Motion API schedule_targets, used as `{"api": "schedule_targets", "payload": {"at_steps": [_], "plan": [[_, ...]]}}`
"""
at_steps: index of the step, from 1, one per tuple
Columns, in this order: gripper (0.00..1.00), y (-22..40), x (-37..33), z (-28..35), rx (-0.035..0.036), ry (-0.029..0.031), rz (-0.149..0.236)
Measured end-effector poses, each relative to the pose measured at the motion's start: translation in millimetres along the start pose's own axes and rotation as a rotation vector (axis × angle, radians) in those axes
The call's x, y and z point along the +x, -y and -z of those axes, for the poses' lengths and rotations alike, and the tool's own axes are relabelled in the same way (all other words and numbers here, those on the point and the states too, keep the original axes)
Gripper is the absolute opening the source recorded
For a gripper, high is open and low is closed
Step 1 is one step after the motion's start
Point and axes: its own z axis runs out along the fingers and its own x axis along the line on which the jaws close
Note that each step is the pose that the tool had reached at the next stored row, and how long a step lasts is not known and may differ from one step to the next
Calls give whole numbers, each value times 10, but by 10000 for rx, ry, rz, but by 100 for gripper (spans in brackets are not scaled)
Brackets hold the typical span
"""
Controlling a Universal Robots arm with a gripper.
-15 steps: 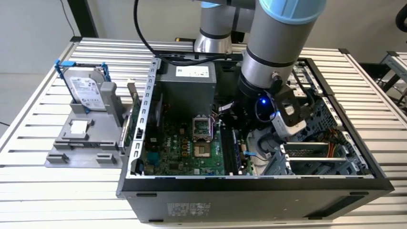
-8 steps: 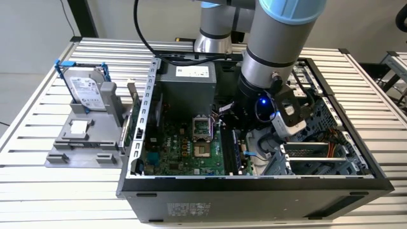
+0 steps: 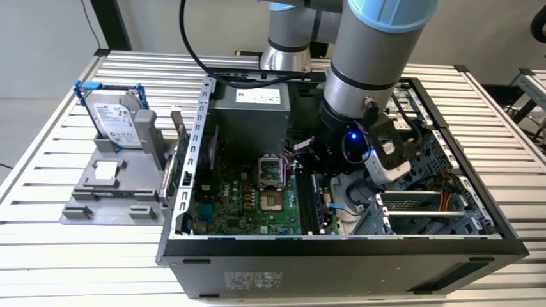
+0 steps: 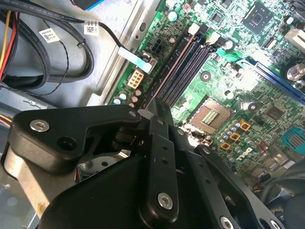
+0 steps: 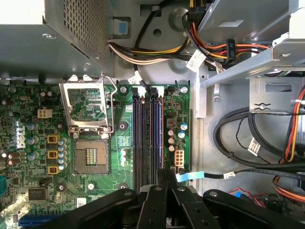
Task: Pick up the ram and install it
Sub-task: 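Insert the ram into the slot, then press down the ram until it locks into place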
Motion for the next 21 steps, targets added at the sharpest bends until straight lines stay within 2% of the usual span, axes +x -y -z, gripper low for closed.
{"api": "schedule_targets", "payload": {"at_steps": [4, 7, 21], "plan": [[0, 0, 0, -1, 0, 0, 10], [0, -1, 0, 0, -3, -2, 182], [0, -2, 0, 0, -28, -23, 1818]]}}
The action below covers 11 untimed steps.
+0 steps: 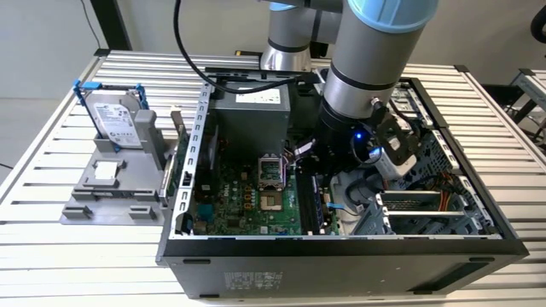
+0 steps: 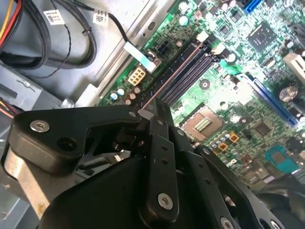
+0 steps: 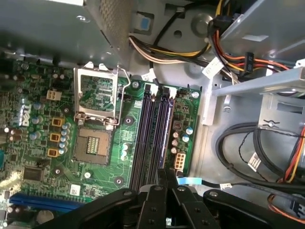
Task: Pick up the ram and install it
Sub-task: 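Press down the ram until it locks into place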
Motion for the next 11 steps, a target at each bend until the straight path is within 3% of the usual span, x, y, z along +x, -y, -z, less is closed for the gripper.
{"api": "schedule_targets", "payload": {"at_steps": [11], "plan": [[0, -54, -8, -4, -20, -13, 1187]]}}
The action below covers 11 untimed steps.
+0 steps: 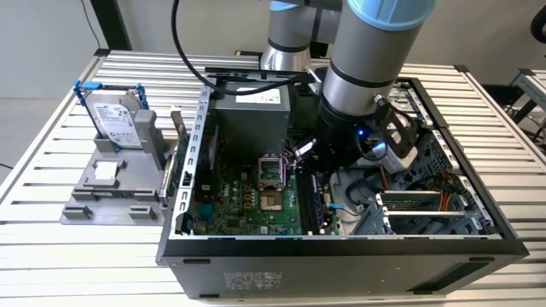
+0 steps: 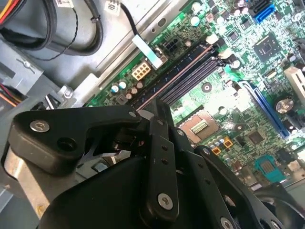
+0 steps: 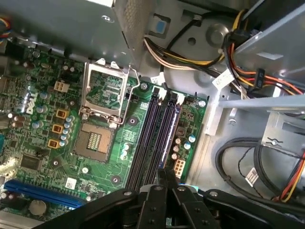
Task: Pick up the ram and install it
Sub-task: 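Press down the ram until it locks into place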
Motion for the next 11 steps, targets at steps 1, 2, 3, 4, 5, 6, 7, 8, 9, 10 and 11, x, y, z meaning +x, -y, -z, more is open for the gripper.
{"api": "schedule_targets", "payload": {"at_steps": [1, 2, 3, 4, 5, 6, 7, 8, 9, 10, 11], "plan": [[0, -5, -1, 0, -1, 0, 93], [0, -9, -3, 0, -2, -1, 189], [0, -12, -3, 0, -2, -2, 283], [0, -14, -4, 0, -4, -3, 378], [0, -17, -5, 0, -6, -3, 466], [0, -20, -6, 0, -7, -4, 556], [0, -21, -6, 0, -9, -5, 639], [0, -21, -6, 0, -10, -6, 721], [0, -22, -6, 0, -11, -8, 794], [0, -22, -6, 0, -13, -8, 861], [0, -22, -6, 0, -14, -9, 933]]}}
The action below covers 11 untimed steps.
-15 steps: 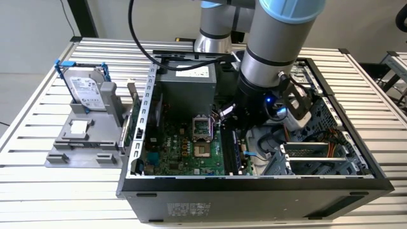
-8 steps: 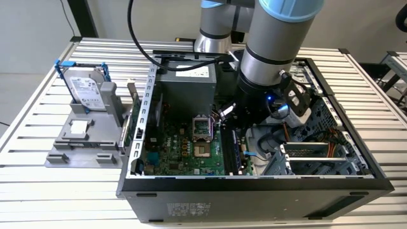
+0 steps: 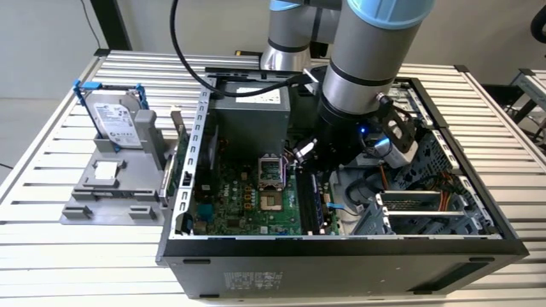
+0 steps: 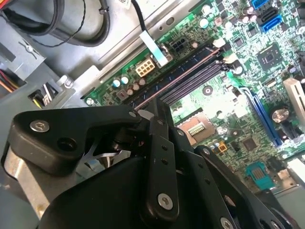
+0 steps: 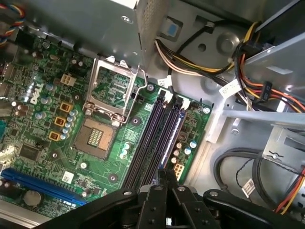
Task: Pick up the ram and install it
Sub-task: 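Press down the ram until it locks into place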
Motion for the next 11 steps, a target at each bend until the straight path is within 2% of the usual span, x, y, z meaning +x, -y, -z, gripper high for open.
{"api": "schedule_targets", "payload": {"at_steps": [11], "plan": [[0, 0, -1, 0, -13, -8, 816]]}}
